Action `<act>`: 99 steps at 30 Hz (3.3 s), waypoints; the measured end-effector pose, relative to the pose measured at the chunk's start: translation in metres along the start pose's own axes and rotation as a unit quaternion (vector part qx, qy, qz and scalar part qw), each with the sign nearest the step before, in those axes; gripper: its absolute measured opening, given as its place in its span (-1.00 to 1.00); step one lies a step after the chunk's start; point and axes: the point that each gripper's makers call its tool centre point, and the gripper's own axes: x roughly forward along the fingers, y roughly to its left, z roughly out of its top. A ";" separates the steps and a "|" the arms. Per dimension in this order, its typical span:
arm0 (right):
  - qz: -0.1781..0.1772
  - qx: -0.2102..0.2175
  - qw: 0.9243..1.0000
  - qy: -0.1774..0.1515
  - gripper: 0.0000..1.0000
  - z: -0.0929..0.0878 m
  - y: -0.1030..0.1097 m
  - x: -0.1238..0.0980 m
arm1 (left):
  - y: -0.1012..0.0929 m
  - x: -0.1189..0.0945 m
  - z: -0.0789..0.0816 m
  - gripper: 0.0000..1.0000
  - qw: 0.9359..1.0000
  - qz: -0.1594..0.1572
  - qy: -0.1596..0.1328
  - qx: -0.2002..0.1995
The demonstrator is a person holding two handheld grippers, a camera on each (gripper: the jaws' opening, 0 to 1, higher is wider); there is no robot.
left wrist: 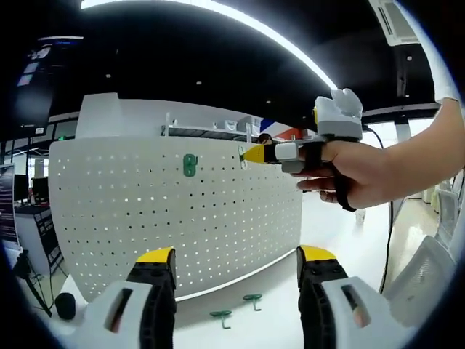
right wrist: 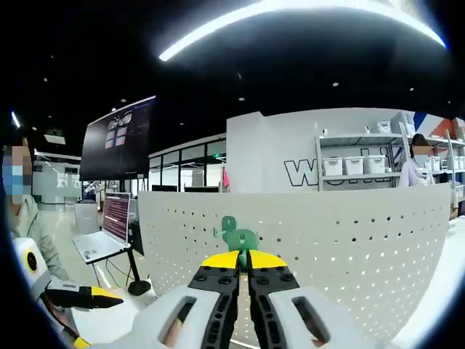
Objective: Insert the hook assembly into the mounting plate slot until the hook locks in place.
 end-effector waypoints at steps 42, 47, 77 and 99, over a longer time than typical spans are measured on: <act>-0.055 0.006 0.998 -0.031 -0.97 -0.004 -0.023 0.067 | 0.034 -0.007 -0.015 0.36 0.999 0.041 0.016 0.000; -0.057 0.012 0.998 -0.028 -0.97 -0.007 -0.026 0.071 | 0.034 -0.007 -0.016 0.36 0.999 0.040 0.017 -0.001; -0.135 0.052 0.989 0.017 -0.90 -0.013 -0.024 0.078 | 0.033 -0.012 -0.015 0.32 0.999 0.038 0.012 -0.026; -0.030 0.018 0.999 0.021 -0.22 -0.018 -0.013 0.062 | 0.031 -0.009 -0.015 0.36 0.999 0.034 0.013 -0.021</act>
